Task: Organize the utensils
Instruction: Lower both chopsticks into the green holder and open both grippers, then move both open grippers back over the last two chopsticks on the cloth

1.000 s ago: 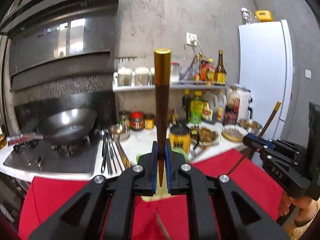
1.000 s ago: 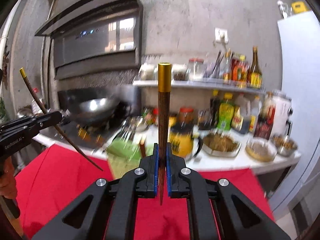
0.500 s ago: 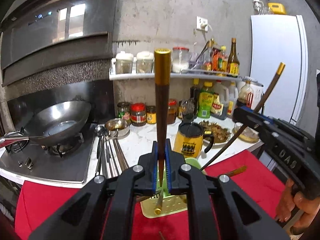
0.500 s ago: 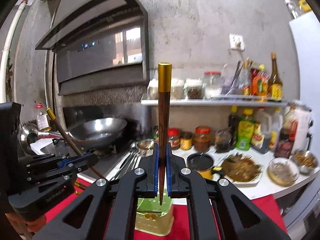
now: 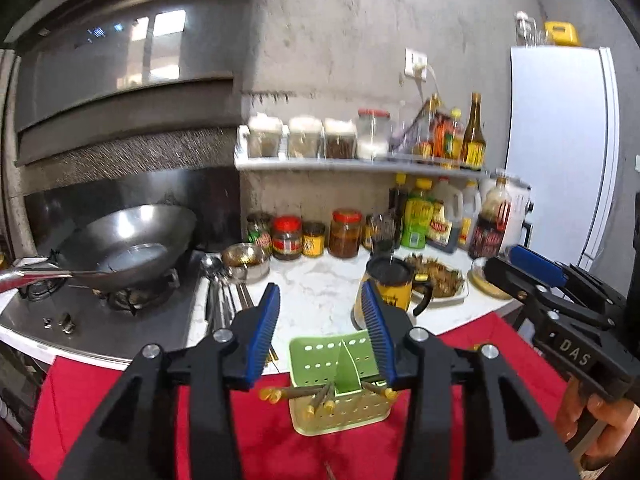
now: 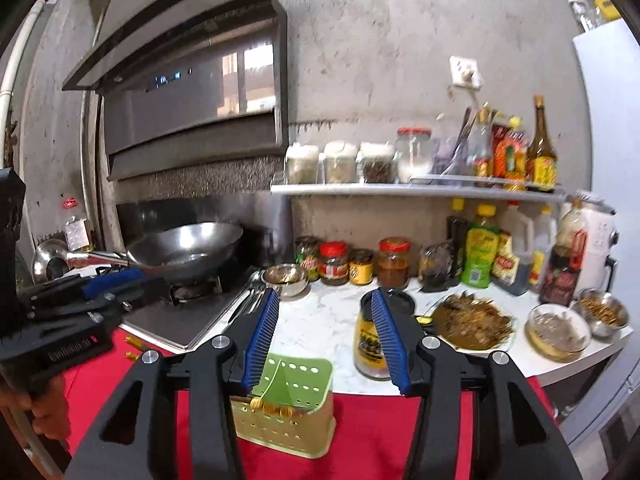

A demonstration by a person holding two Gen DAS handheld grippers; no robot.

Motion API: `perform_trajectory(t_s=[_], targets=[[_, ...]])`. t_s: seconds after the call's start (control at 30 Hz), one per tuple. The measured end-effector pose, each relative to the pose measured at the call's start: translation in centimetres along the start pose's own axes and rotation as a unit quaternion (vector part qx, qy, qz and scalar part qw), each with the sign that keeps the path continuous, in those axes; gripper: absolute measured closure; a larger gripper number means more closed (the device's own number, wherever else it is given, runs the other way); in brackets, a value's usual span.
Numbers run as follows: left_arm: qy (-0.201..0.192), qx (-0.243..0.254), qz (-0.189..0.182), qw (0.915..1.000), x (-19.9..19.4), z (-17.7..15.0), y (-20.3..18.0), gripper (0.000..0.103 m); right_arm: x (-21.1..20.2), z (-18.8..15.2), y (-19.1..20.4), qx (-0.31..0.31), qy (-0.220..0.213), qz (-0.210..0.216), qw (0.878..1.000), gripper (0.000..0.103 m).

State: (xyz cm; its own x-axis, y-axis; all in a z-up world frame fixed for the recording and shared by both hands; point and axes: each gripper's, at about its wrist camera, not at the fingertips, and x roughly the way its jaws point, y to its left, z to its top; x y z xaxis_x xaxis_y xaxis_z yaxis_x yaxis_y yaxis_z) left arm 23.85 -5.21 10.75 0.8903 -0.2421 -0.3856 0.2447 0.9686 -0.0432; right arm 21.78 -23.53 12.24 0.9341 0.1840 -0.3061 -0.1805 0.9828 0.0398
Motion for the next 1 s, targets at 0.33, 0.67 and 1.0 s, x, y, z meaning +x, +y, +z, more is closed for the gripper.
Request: perform_trajectory(t_s=[0.33, 0.67, 1.0], targets=[[0.025, 0.006, 0.065, 0.9975, -9.3, -8.2, 0.9, 0.051, -8.5, -8.5, 0.6, -0.005, 0.056, 0.000, 0.998, 0.052], [0.180, -0.026, 0.088, 0.9794, -10.8, -22.2, 2.7, 0.049, -10.4, -21.1, 4.2, 0.010, 0.194, 0.034, 0.980, 0.052], [0.215, -0.045, 0.094, 0.9711, -10.7, -25.5, 3.8, 0.048, -8.6, -23.6, 9.2, 0.000, 0.243, 0.083, 0.966, 0.077]])
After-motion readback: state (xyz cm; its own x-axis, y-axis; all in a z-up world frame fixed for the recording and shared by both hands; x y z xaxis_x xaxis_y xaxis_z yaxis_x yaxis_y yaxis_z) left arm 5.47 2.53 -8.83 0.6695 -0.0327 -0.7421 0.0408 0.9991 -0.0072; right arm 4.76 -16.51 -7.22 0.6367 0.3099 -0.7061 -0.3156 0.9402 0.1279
